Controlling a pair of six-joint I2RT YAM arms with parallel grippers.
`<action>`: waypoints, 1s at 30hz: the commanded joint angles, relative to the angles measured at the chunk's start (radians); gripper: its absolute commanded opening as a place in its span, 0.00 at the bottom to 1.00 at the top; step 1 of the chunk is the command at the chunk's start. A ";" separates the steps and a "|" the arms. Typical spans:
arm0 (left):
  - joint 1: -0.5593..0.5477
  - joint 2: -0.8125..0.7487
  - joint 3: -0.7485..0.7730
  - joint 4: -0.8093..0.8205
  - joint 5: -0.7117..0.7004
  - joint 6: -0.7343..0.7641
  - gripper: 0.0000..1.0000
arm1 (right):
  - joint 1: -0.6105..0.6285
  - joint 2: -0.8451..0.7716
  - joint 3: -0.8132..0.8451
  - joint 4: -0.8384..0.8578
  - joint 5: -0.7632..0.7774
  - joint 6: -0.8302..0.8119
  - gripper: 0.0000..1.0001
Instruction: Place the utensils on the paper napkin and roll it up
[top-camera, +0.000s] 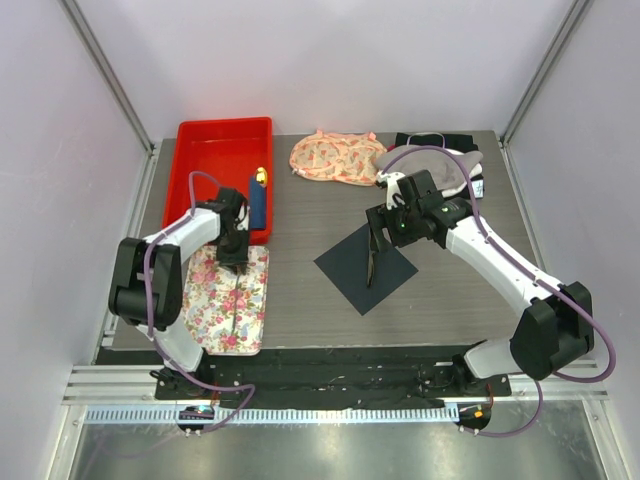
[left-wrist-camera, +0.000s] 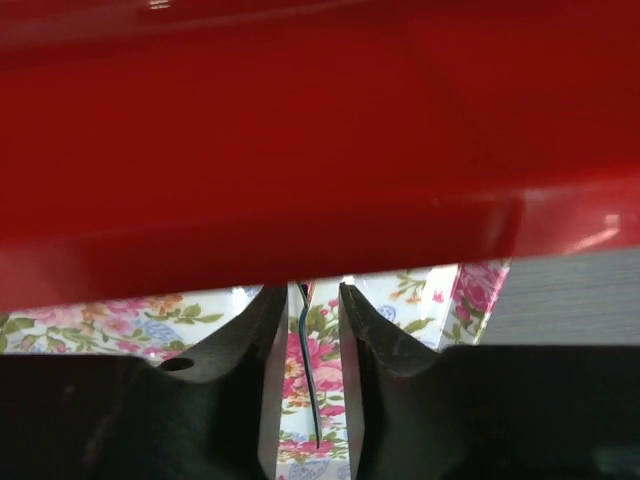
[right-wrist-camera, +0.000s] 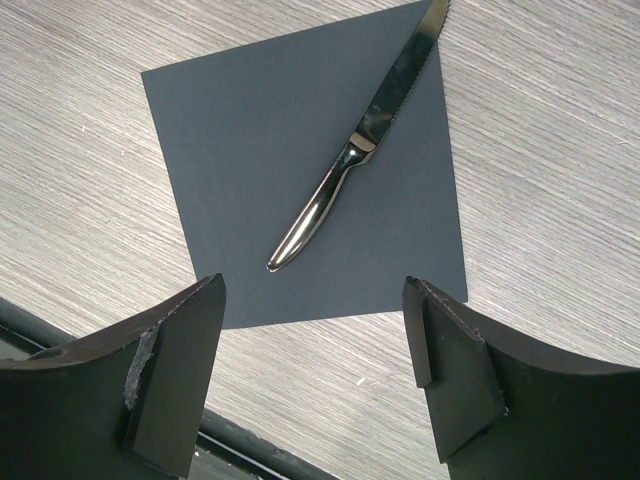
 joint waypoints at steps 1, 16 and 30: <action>0.004 0.052 0.030 0.037 -0.004 -0.012 0.27 | -0.003 0.001 0.013 0.018 0.015 -0.003 0.80; 0.002 -0.169 0.062 -0.193 0.166 -0.011 0.00 | -0.004 -0.007 0.062 -0.012 -0.143 -0.087 0.79; -0.111 -0.238 0.418 0.094 0.229 -0.463 0.00 | -0.004 -0.004 0.142 0.224 -0.363 0.096 0.75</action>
